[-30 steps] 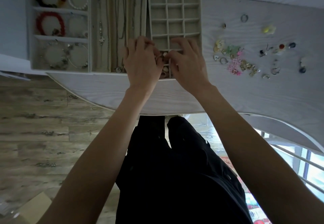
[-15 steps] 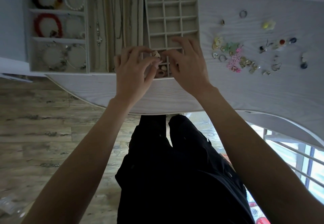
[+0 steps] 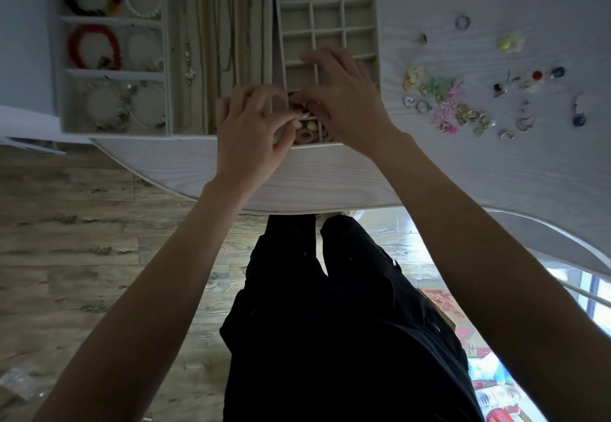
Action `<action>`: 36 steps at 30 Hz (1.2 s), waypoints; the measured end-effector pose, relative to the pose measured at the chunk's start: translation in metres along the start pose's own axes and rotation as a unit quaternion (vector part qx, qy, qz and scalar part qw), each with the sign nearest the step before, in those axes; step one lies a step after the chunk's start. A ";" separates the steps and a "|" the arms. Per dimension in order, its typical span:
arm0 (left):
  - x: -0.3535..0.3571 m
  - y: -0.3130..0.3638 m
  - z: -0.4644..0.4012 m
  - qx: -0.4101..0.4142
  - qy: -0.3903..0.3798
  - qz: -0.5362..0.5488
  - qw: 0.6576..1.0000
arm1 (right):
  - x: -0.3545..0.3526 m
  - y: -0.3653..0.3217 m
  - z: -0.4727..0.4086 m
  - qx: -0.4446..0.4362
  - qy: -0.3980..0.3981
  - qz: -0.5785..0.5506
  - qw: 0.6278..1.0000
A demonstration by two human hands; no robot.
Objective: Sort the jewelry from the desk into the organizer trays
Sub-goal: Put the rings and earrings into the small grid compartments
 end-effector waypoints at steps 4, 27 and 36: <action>0.000 0.001 0.000 0.001 0.001 0.001 1.000 | -0.009 -0.001 -0.002 0.000 0.039 0.024 0.999; -0.002 0.004 -0.015 -0.003 0.018 -0.019 1.000 | -0.011 0.011 0.016 0.080 0.081 -0.050 0.992; -0.010 0.015 -0.005 0.072 0.049 -0.040 0.995 | -0.016 -0.003 0.035 -0.004 0.137 -0.003 0.991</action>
Point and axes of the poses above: each hand's wrist, its own z-axis away from the middle knuckle, its own x-axis out of the palm, y = z × x, the point moved 10 cm from there along -z, towards the middle knuckle, and after that the axes turned 7 degrees about -z, right-handed, at the moved point
